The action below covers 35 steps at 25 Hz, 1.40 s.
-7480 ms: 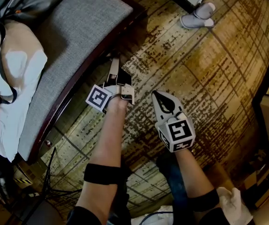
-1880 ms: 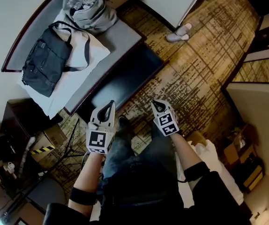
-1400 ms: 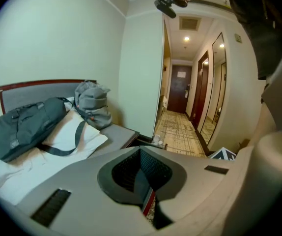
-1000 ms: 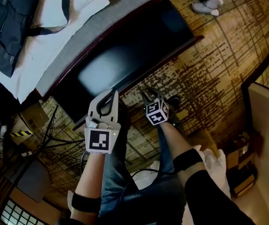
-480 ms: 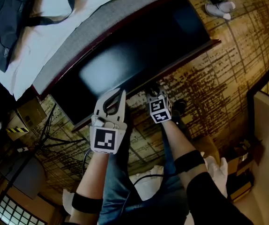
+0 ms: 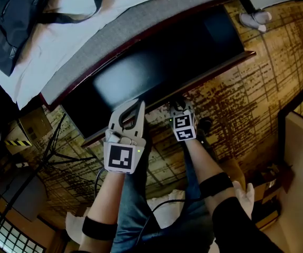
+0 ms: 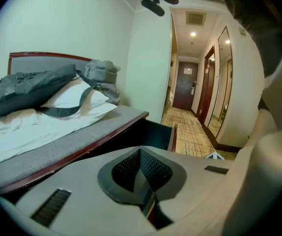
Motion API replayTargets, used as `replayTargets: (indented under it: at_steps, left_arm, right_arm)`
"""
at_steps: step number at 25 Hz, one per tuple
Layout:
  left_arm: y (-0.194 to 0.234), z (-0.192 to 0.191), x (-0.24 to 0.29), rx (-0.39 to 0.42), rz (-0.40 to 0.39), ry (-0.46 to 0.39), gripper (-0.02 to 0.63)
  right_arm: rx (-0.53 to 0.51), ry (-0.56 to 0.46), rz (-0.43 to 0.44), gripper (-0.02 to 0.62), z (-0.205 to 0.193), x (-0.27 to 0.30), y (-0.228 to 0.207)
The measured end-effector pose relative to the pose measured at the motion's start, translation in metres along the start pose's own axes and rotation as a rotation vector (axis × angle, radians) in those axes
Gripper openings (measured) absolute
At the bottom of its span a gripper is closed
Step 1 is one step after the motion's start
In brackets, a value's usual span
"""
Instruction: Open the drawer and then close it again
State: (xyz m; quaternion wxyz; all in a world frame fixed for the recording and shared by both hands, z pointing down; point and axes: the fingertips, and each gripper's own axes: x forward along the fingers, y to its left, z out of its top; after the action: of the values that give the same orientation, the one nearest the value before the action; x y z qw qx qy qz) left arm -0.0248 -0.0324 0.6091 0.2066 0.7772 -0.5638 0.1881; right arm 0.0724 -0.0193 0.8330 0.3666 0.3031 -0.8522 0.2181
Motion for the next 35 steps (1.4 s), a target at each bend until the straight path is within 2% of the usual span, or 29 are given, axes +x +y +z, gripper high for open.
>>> replayTargets:
  at_steps: [8, 20, 35]
  left_arm:
    - [0.020, -0.010, -0.009, -0.017, 0.029, -0.007, 0.003]
    - [0.066, -0.018, -0.013, -0.052, 0.118, -0.029, 0.003]
    - [0.094, -0.042, -0.023, -0.104, 0.184, -0.032, 0.003]
  right_arm:
    - [-0.004, -0.038, -0.001, 0.000, 0.040, 0.034, -0.003]
    - [0.003, -0.088, 0.005, 0.000, 0.090, 0.078, -0.005]
    - [-0.021, -0.136, 0.001, 0.000, 0.150, 0.127, -0.009]
